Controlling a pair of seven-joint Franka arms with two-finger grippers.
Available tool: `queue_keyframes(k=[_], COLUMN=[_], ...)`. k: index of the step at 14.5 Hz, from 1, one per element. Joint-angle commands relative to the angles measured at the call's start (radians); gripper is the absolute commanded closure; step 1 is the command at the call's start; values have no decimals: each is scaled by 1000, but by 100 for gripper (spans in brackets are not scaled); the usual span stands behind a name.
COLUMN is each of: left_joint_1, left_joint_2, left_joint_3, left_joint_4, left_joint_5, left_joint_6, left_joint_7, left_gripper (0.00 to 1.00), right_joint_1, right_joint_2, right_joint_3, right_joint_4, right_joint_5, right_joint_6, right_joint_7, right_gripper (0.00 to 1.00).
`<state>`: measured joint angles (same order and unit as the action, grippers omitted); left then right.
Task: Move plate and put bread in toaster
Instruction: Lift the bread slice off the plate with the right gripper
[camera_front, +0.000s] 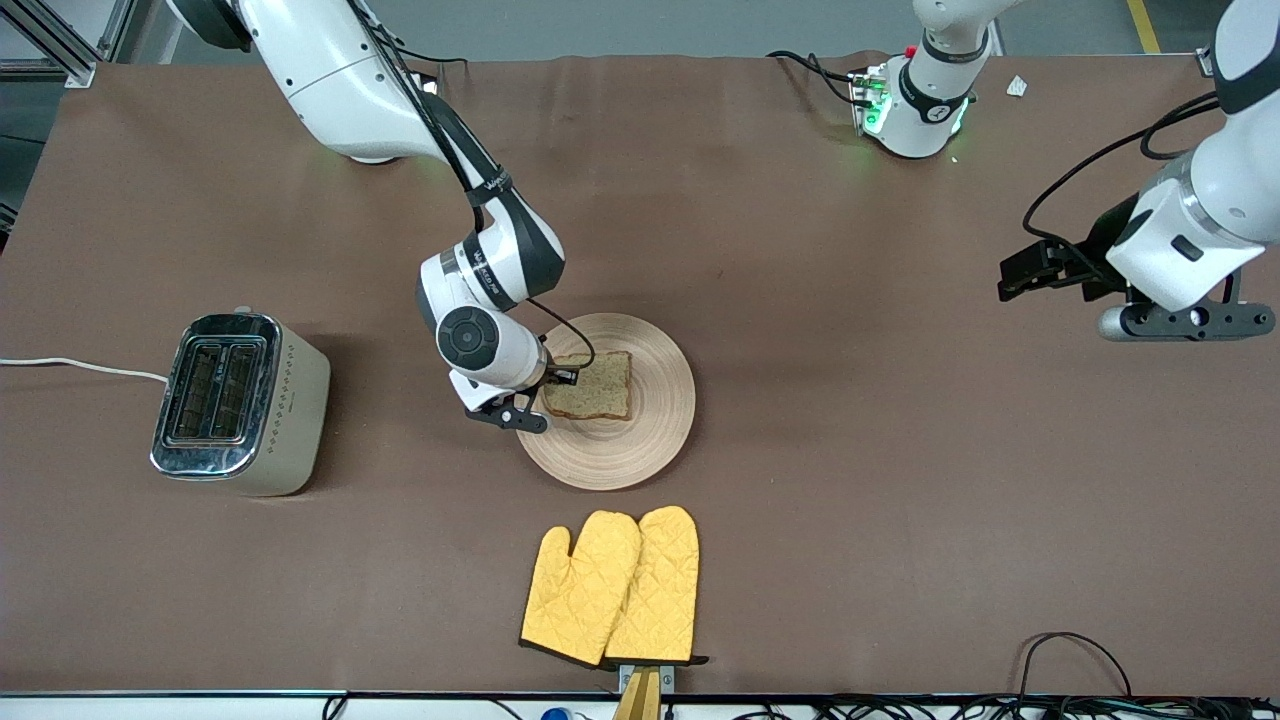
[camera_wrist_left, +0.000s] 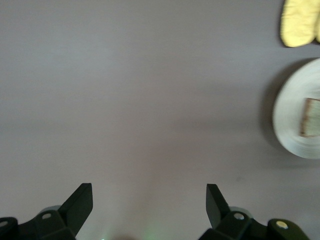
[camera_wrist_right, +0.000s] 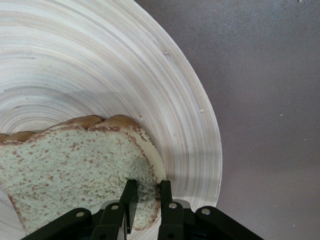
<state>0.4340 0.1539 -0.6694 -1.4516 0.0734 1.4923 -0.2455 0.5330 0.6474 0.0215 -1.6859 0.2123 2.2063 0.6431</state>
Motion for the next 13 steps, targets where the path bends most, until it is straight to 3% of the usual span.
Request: queue_keyframes(k=[1, 4, 7, 8, 9, 11, 13], left_joint_1=[12, 19, -1, -62, -166, -282, -384], left_joint_2=[-51, -57, -92, -111, -129, -145, -166], left_joint_3=[5, 7, 26, 97, 222, 365, 514], left_joint_4=[14, 54, 59, 50, 42, 28, 7], left_joint_5=[150, 181, 142, 94, 66, 2, -69], left_joint_6=[-32, -38, -66, -66, -73, -87, -89], left_joint_7=[-9, 26, 67, 72, 74, 74, 77], left_gripper=[0, 0, 0, 0, 0, 0, 0], right_joint_1=[10, 12, -5, -7, -7, -4, -4], right_joint_2=[23, 29, 34, 32, 31, 28, 23], right_joint_3=[-5, -5, -5, -5, -5, -5, -9], right_joint_4=[11, 11, 12, 18, 23, 55, 138], right_joint_5=[-5, -10, -4, -2, 1, -1, -13], right_joint_6=[20, 21, 12, 6, -6, -52, -193], right_joint_7=[1, -3, -106, -108, -105, -102, -96], right_gripper=[77, 95, 99, 99, 99, 99, 99])
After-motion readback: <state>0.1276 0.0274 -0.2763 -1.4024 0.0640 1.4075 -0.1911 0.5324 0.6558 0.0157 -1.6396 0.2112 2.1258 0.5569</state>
